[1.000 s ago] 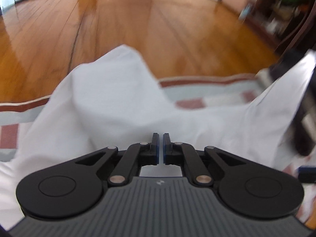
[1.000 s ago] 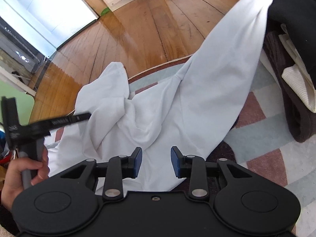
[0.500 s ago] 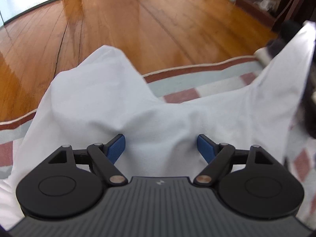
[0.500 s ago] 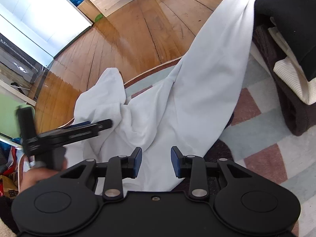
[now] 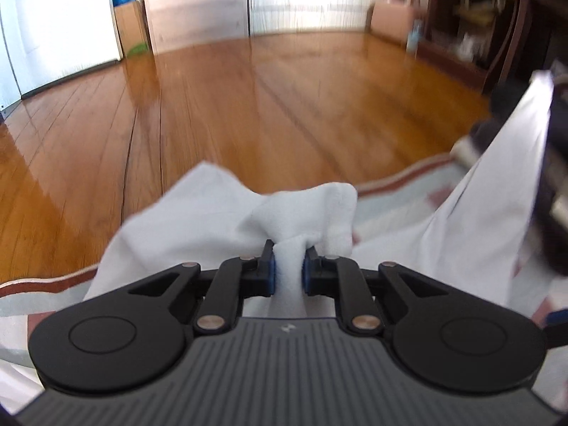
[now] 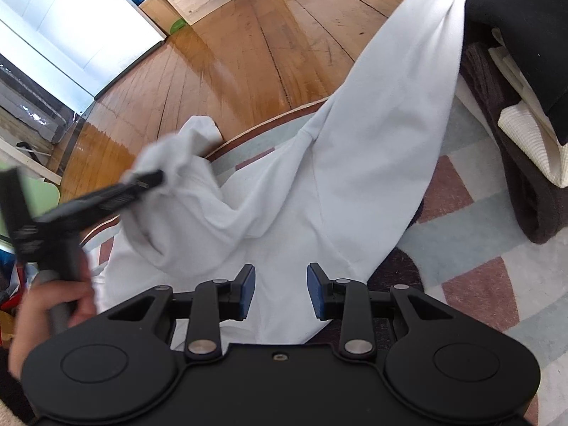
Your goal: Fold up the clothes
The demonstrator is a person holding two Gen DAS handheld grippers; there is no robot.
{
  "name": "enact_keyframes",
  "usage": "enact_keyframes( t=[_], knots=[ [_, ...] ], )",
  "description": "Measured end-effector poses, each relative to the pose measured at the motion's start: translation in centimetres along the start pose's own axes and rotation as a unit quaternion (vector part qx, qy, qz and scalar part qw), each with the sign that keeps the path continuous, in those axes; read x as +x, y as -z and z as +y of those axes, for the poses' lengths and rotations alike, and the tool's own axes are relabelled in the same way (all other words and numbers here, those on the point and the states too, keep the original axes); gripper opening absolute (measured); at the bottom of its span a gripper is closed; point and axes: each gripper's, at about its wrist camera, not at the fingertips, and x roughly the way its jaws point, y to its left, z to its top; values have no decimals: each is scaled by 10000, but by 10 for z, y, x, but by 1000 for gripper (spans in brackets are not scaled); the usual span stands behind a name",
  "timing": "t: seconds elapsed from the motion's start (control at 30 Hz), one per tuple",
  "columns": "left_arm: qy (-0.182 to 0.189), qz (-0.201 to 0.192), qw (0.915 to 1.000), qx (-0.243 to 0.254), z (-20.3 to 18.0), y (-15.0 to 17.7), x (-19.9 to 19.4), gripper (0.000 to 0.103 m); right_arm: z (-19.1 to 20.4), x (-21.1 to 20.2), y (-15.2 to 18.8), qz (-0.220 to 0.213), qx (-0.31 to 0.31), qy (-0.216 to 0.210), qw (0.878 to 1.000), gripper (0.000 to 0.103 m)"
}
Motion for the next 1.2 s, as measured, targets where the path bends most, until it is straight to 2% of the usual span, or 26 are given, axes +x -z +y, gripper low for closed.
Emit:
enact_keyframes(
  t=[0.13, 0.3, 0.47, 0.5, 0.53, 0.63, 0.67, 0.73, 0.8, 0.9, 1.0, 1.07, 1.2],
  knots=[
    [256, -301, 9992, -30, -4, -5, -35, 13, -3, 7, 2, 74, 39, 34, 10000, 37],
    [934, -365, 9943, -356, -2, -4, -53, 13, -2, 12, 4, 139, 9, 51, 9999, 37],
    [1612, -547, 9852, -227, -13, -10, -66, 13, -3, 14, 3, 143, 26, 54, 9999, 37],
    [1733, -471, 9834, -272, -15, -10, -64, 13, -4, 14, 3, 147, 40, 61, 9999, 37],
    [1817, -233, 9822, -425, -15, -9, -56, 13, -4, 15, 3, 153, 56, 65, 9998, 37],
    [1945, 774, 9727, -1007, -13, 9, -15, 13, -5, 20, 3, 195, 123, 33, 9997, 37],
    [1960, 1101, 9671, -1189, -11, 17, -1, 13, -4, 22, 3, 211, 134, 22, 9997, 37],
    [1888, 1503, 9611, -1345, -10, 30, 21, 13, 0, 25, 3, 247, 84, 30, 9997, 37],
    [1704, 1673, 9623, -1304, -11, 37, 30, 13, 5, 28, 2, 278, -21, 57, 9996, 37],
    [1445, 1502, 9721, -1078, -13, 32, 22, 13, 12, 32, 0, 300, -236, 78, 9992, 37],
    [1091, 1224, 9830, -828, -11, 26, 12, 13, 17, 29, 2, 127, -736, -103, 9972, 37],
    [981, 1187, 9843, -859, -4, 25, 12, 13, 15, 25, 2, -37, -768, -170, 9969, 37],
    [761, 1110, 9866, -922, 11, 24, 13, 13, 12, 19, -8, -259, -617, -737, 9950, 37]
  ],
)
